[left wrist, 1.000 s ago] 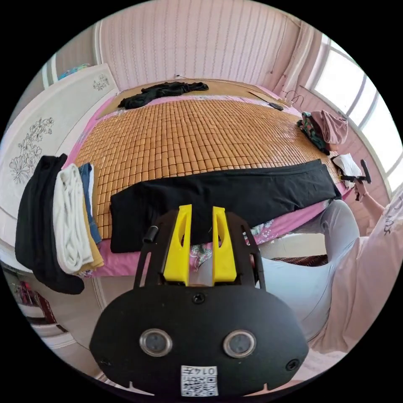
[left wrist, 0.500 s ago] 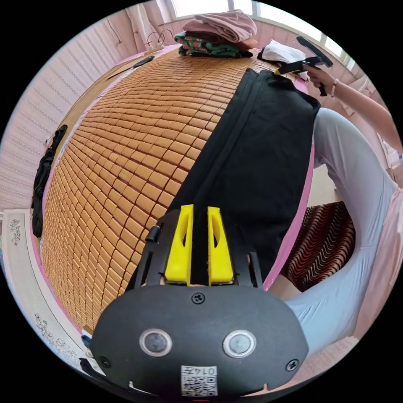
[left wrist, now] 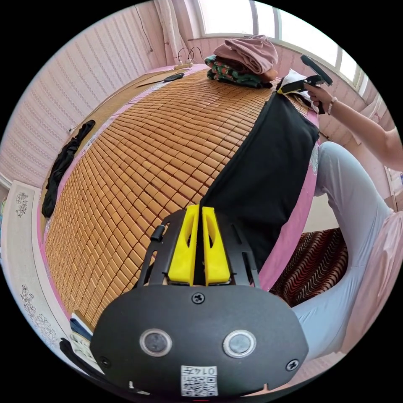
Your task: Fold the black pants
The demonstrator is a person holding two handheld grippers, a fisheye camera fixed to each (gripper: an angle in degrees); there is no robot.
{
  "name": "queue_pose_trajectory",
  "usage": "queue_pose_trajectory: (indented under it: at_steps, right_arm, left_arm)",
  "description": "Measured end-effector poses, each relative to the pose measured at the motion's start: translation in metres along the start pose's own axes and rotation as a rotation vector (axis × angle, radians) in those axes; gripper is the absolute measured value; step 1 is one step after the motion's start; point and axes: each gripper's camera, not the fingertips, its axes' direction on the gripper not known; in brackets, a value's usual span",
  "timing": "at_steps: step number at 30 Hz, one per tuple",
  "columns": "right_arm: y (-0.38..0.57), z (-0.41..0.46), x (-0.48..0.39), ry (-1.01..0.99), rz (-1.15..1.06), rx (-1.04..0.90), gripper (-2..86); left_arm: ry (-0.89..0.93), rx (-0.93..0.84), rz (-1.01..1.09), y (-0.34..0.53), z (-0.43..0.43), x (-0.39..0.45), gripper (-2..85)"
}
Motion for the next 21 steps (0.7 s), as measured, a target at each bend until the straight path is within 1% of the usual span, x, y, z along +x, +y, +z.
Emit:
queue_pose_trajectory:
  at_steps: [3, 5, 7, 10, 12, 15, 17, 19, 21]
  right_arm:
    - [-0.005, 0.022, 0.010, -0.039, 0.088, -0.048, 1.3]
    - [0.002, 0.018, 0.012, -0.112, 0.087, -0.042, 2.7]
    - [0.015, 0.008, 0.013, -0.129, 0.078, -0.045, 3.6]
    - [0.048, -0.005, 0.015, -0.107, 0.068, -0.107, 4.4]
    - [0.075, -0.002, 0.013, -0.075, 0.078, -0.211, 6.1]
    - [0.094, 0.011, 0.008, -0.063, 0.108, -0.293, 7.9]
    - [0.097, 0.018, 0.004, -0.077, 0.114, -0.297, 6.1]
    - [0.094, 0.019, 0.001, -0.098, 0.117, -0.281, 1.6]
    - [0.090, 0.012, -0.003, -0.112, 0.129, -0.251, 0.5]
  left_arm:
    - [-0.005, -0.075, -0.051, -0.006, 0.038, -0.009, -0.4]
    - [0.038, -0.113, -0.115, -0.004, 0.060, -0.019, -0.1]
    - [0.052, -0.066, -0.152, 0.000, 0.056, -0.026, -0.1]
    - [0.025, 0.014, -0.178, 0.010, 0.034, -0.031, -0.2]
    - [0.031, 0.055, -0.170, 0.017, 0.021, -0.028, -0.3]
    - [0.109, 0.074, -0.158, 0.026, 0.018, -0.012, -0.6]
    - [0.159, 0.043, -0.145, 0.033, 0.034, 0.004, -0.6]
    - [0.187, 0.003, -0.155, 0.036, 0.049, 0.013, -0.7]
    - [0.208, -0.018, -0.159, 0.039, 0.059, 0.017, -0.6]
